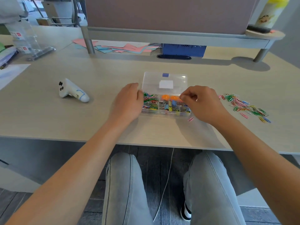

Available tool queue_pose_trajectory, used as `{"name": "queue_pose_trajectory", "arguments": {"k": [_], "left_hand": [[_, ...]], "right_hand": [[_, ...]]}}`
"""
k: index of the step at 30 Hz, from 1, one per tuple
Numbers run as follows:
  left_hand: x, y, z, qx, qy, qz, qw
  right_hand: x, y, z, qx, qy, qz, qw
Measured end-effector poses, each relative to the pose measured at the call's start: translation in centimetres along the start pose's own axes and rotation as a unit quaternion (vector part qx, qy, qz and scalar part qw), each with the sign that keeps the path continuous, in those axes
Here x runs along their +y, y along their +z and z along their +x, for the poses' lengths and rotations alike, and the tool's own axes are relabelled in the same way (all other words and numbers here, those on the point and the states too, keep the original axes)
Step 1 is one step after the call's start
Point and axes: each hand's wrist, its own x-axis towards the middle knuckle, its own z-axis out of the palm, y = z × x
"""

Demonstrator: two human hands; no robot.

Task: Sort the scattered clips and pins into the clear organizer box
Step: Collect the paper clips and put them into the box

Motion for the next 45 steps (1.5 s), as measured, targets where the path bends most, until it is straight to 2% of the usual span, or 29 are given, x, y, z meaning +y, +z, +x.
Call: {"name": "queue_pose_trajectory", "arguments": {"k": [8, 15, 22, 26, 32, 38, 40, 42, 45], "left_hand": [[9.1, 1.9, -5.1, 0.004, 0.143, -0.018, 0.990], [15.4, 5.4, -10.3, -0.076, 0.206, -0.036, 0.975], [16.8, 8.6, -11.2, -0.136, 0.161, 0.100, 0.972], [17.0, 9.3, -11.1, -0.158, 0.140, 0.133, 0.968], [17.6, 10.7, -10.1, -0.157, 0.166, 0.158, 0.961], [20.0, 13.0, -7.6, -0.216, 0.159, 0.137, 0.954], [21.4, 13.7, -6.5, -0.231, 0.165, 0.104, 0.953], [22.8, 14.2, -5.2, -0.224, 0.145, -0.019, 0.964], [23.5, 14.4, -3.6, -0.135, 0.047, -0.221, 0.965]], "right_hand": [[4.9, -3.5, -5.7, 0.043, 0.040, 0.010, 0.998], [9.4, -4.9, -9.2, 0.074, 0.087, 0.000, 0.993], [11.1, -5.3, -9.9, 0.093, 0.118, -0.023, 0.988], [11.3, -4.8, -9.5, 0.077, 0.114, -0.056, 0.989], [11.9, -5.8, -8.6, 0.087, 0.130, -0.048, 0.986], [15.7, -7.8, -7.6, 0.052, 0.253, -0.093, 0.962], [16.9, -8.0, -7.3, 0.036, 0.258, -0.102, 0.960], [17.7, -8.1, -6.6, 0.019, 0.244, -0.103, 0.964], [17.9, -8.0, -4.6, -0.007, 0.214, -0.093, 0.972]]}}
